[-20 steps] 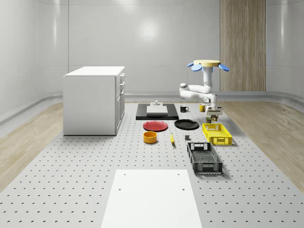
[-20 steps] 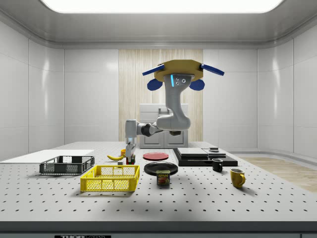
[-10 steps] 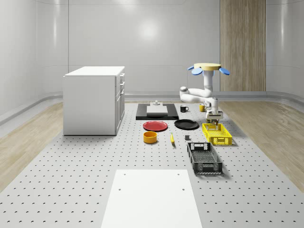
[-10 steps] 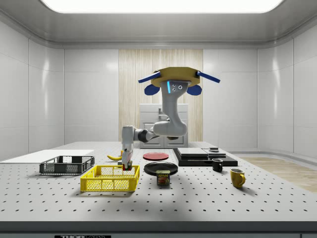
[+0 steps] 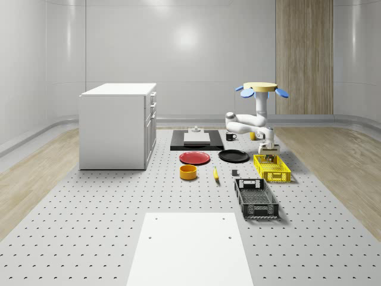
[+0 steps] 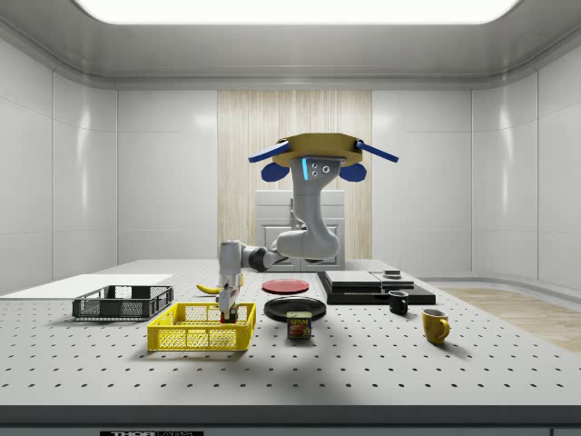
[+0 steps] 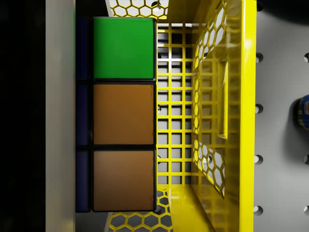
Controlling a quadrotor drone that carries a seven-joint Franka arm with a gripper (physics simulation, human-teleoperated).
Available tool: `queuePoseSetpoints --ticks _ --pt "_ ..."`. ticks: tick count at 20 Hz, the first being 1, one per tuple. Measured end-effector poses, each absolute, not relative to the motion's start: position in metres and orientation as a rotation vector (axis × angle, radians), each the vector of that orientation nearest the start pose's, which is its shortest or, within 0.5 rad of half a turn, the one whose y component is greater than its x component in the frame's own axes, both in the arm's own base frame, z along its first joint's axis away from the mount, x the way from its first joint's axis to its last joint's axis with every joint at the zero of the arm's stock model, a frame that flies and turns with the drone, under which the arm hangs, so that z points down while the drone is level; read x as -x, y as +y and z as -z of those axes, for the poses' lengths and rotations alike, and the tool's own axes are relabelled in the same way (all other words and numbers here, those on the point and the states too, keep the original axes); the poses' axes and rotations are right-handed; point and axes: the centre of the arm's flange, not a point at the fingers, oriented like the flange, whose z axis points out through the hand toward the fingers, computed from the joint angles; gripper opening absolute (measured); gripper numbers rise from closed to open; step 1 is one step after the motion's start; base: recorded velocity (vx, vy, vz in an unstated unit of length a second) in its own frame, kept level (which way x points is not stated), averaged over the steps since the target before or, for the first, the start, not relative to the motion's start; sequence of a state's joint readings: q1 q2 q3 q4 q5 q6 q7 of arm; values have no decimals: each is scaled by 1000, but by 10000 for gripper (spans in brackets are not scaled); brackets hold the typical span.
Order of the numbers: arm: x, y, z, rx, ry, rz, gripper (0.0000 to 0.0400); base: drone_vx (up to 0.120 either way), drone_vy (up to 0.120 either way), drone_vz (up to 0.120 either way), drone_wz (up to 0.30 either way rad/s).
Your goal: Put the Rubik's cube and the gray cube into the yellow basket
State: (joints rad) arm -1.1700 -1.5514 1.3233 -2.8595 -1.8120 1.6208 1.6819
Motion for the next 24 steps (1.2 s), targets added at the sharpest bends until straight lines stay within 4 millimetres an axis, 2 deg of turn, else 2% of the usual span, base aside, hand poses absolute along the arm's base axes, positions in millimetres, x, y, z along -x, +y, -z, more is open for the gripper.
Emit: queuePoseSetpoints --ticks 8,12,18,24 --pt "-307 4 -536 -1 -2 -786 325 0 0 0 0" --pt "-307 4 -545 -1 -2 -786 370 0 0 0 0" --pt "-307 4 -531 -1 -2 -786 393 0 0 0 0" --pt "-307 4 -512 -1 -2 -786 399 0 0 113 0"
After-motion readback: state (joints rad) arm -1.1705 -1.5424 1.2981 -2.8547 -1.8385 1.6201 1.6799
